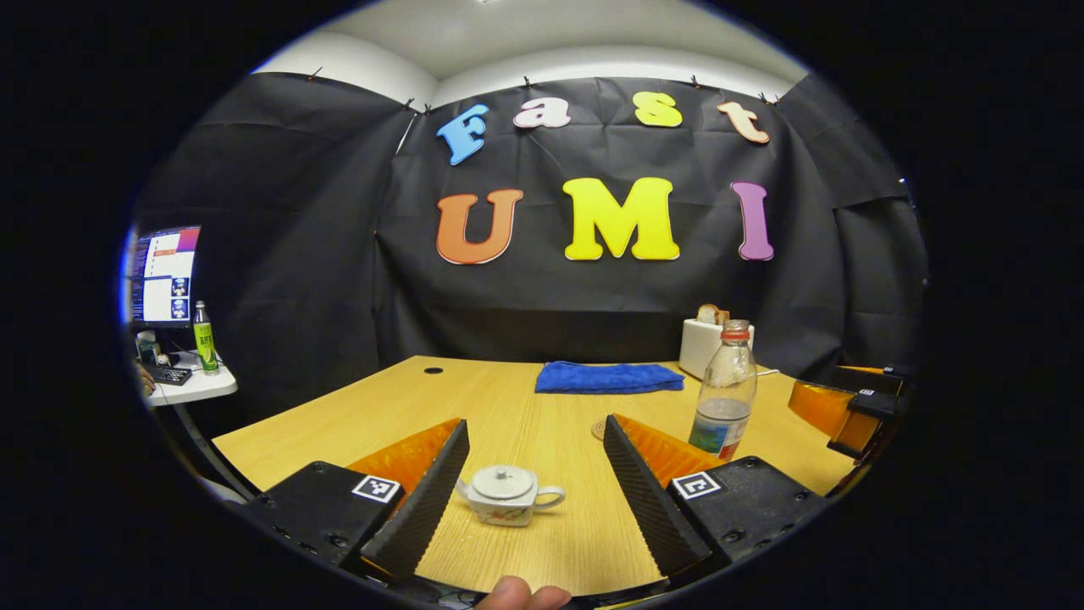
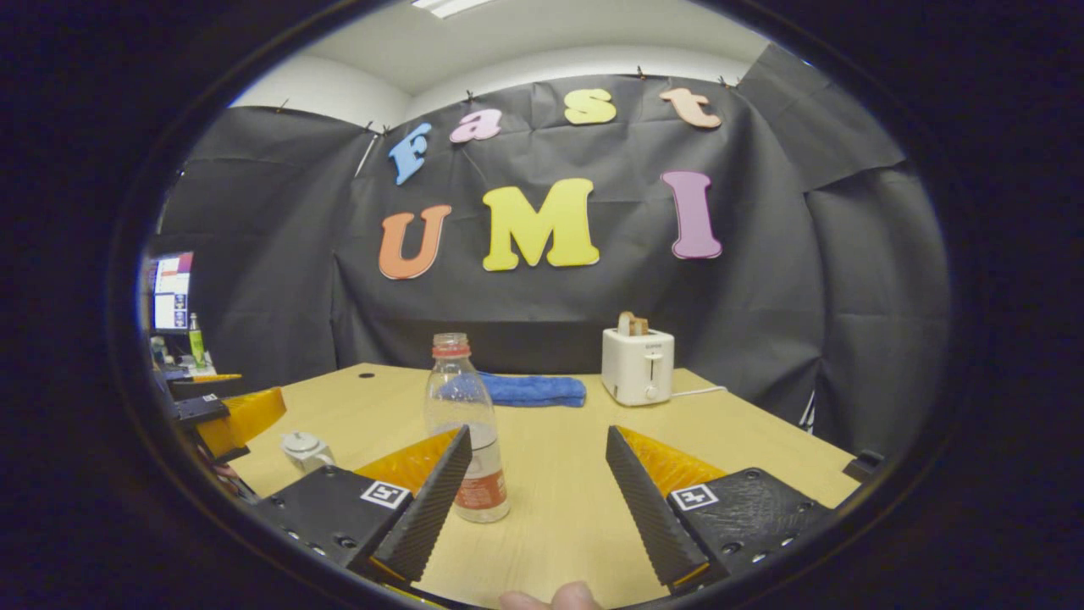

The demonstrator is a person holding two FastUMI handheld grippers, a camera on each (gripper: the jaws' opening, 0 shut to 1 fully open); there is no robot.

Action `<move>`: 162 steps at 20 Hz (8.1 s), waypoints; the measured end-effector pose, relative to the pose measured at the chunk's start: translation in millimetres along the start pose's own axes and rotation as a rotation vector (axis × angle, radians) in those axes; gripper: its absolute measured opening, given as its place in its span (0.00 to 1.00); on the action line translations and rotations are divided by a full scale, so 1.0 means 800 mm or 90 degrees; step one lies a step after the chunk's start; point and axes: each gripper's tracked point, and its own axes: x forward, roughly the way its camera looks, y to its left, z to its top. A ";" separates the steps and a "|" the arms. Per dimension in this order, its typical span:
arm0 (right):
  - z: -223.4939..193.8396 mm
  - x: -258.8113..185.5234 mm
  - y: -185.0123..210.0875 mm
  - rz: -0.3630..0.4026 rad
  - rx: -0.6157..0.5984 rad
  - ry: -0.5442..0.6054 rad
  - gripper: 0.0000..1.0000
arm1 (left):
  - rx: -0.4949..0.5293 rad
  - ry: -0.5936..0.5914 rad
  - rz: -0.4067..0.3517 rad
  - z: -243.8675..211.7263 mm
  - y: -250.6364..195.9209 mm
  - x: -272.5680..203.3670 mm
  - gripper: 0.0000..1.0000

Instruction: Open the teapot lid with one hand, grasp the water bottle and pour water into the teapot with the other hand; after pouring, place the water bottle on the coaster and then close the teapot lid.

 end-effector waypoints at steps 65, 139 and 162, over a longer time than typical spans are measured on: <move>-0.072 0.101 0.085 0.075 -0.033 0.101 0.78 | -0.022 0.053 0.004 0.010 0.070 0.034 0.04; 0.009 0.129 0.204 0.049 -1.285 -0.218 0.71 | -0.023 -0.003 -0.025 0.053 0.158 0.019 0.04; 0.027 0.119 0.224 0.040 -1.363 -0.274 0.71 | -0.025 0.003 -0.025 0.051 0.161 0.019 0.04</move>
